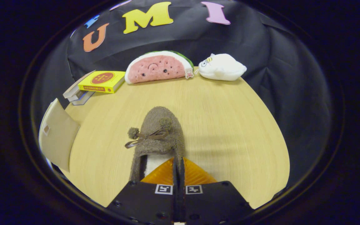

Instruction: Open the storage box then place both shoes into the box .Put the left shoe in first, then the right shoe, with the right side of both shoes facing outward in a uniform manner.

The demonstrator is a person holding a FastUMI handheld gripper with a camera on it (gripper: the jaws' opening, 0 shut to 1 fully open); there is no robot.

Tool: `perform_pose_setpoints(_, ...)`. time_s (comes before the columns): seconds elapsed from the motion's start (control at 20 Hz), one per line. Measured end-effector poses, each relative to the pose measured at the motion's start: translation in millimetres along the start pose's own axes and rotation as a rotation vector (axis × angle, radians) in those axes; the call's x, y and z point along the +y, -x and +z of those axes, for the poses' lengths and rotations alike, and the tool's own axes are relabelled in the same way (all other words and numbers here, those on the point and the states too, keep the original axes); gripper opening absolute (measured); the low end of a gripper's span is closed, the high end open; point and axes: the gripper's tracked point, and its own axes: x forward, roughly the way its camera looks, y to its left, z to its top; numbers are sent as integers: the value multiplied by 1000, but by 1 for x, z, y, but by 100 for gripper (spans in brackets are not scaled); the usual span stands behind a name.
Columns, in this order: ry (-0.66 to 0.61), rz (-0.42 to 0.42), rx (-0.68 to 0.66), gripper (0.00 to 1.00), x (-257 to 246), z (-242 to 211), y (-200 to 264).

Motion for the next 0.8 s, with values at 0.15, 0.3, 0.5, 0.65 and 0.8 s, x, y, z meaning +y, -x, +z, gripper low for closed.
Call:
perform_pose_setpoints(0.15,-126,59,12,0,8,0,5)
perform_pose_setpoints(0.3,-193,105,27,0,21,-4,17)
perform_pose_setpoints(0.5,-223,155,23,0,49,-2,37)
perform_pose_setpoints(0.65,-235,184,2,0,85,8,65)
perform_pose_setpoints(0.8,-227,214,-11,0,130,21,93)
